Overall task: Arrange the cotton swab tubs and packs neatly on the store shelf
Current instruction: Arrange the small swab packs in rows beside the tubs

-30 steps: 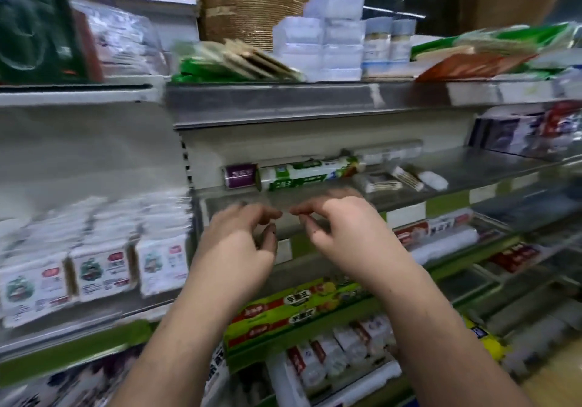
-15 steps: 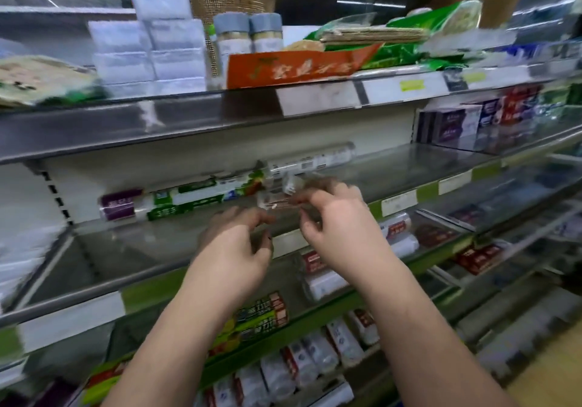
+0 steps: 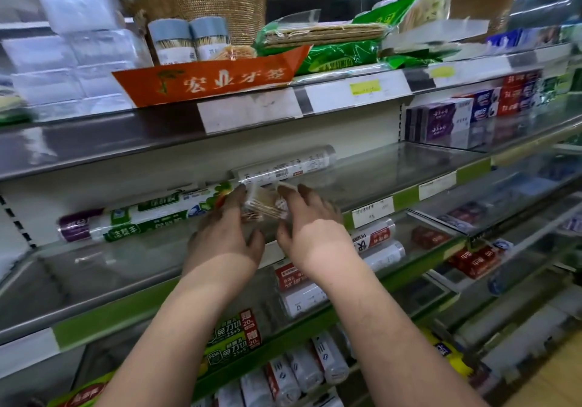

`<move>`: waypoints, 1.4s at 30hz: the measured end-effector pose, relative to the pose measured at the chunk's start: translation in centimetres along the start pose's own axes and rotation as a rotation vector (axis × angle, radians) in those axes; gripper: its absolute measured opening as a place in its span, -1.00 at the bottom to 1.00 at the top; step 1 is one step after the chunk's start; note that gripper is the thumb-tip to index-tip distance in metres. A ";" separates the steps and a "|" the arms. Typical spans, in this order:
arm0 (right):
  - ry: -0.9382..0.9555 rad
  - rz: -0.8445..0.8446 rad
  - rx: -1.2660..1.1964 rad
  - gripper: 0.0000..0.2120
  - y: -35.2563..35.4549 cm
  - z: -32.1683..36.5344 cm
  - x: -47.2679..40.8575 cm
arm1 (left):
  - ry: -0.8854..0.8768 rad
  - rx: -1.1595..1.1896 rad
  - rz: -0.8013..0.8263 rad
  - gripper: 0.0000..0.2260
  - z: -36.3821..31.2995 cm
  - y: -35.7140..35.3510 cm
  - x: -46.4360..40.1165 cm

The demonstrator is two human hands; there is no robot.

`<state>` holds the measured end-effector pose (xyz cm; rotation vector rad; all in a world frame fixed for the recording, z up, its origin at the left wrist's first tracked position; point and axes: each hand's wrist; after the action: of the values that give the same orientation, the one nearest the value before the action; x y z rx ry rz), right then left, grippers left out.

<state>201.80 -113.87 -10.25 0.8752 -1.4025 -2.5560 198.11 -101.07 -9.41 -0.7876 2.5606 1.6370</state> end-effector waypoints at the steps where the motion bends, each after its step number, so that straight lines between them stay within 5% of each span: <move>1: 0.003 0.016 0.011 -0.49 0.0 0.0 -0.1 | -0.015 -0.038 0.001 -0.40 0.0 -0.3 -0.3; 5: 0.035 0.013 -0.032 -0.52 0.4 -0.4 -0.3 | -0.046 -0.099 -0.007 -0.46 -0.3 -0.9 -0.9; 19: -0.041 -0.244 -0.549 -0.34 0.5 -0.3 0.2 | -0.186 0.699 0.021 -0.48 -0.4 0.0 -0.5; 24: 0.085 -0.254 -0.751 -0.48 -0.1 0.7 0.2 | -0.128 0.707 -0.092 -0.56 0.4 0.5 -1.1; 30: 0.156 -0.208 -1.071 -0.55 -0.1 0.5 0.9 | 0.000 0.713 -0.091 -0.30 1.8 1.9 -1.3; 42: 0.066 -0.232 -1.291 -0.54 -2.2 5.3 -0.4 | 0.113 0.898 -0.198 -0.56 6.6 5.9 0.3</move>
<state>199.73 -108.56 -9.68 0.7925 0.4966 -2.7153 193.69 -93.65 -7.51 -0.9682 2.7306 0.2918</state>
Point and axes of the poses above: each hand's wrist, its own x-axis away from the middle knuckle, its own y-axis out of the back of the hand, z = x × y, and after that the axes turned 10 degrees about y, right-handed
